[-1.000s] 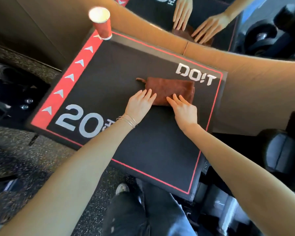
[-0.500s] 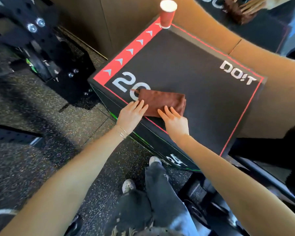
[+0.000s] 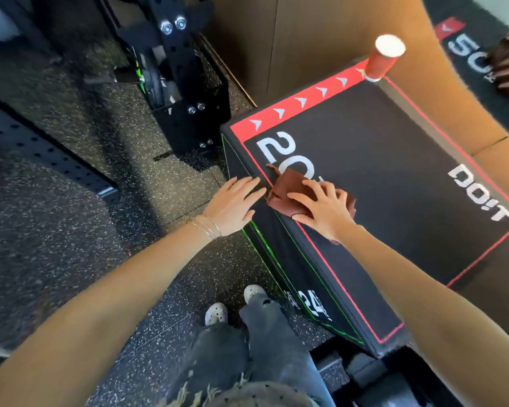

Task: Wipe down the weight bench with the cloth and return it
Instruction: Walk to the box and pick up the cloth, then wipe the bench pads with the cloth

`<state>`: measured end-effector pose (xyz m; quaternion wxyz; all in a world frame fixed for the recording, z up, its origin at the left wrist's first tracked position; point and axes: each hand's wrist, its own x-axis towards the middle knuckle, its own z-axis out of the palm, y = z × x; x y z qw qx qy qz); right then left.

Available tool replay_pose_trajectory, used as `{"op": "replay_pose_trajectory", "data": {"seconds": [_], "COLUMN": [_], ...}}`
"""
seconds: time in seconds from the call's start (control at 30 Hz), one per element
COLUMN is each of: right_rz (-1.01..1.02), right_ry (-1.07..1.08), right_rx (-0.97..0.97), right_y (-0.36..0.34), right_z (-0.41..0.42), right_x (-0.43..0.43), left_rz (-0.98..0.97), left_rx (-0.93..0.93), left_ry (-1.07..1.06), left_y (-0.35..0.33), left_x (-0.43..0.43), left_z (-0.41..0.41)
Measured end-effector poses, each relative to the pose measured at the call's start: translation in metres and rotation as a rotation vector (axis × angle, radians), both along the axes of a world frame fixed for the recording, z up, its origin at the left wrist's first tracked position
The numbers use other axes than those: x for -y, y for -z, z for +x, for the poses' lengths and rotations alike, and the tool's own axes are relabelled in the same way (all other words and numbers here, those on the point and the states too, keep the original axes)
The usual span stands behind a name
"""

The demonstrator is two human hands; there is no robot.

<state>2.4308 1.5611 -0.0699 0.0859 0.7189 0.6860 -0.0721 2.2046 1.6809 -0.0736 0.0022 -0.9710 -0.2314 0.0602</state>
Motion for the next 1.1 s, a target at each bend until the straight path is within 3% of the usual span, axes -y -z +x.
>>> {"op": "replay_pose_trajectory", "data": {"seconds": [0.3, 0.5, 0.7, 1.1], "right_rz": [0.207, 0.281, 0.33, 0.222], "right_ry": [-0.135, -0.411, -0.802, -1.206], "right_rx": [0.057, 0.046, -0.025, -0.026], "right_y": [0.005, -0.008, -0.023, -0.029], "right_z": [-0.016, -0.029, -0.13, -0.35], "right_x": [-0.008, -0.032, -0.063, -0.024], "left_rz": [-0.05, -0.073, -0.095, -0.1], "left_rx": [-0.067, -0.132, -0.219, -0.126], "left_ry": [-0.203, -0.343, -0.582, -1.031], "left_y": [0.014, 0.016, 0.014, 0.004], "left_x": [0.017, 0.042, 0.084, 0.215], "left_z": [-0.031, -0.091, -0.174, -0.362]}}
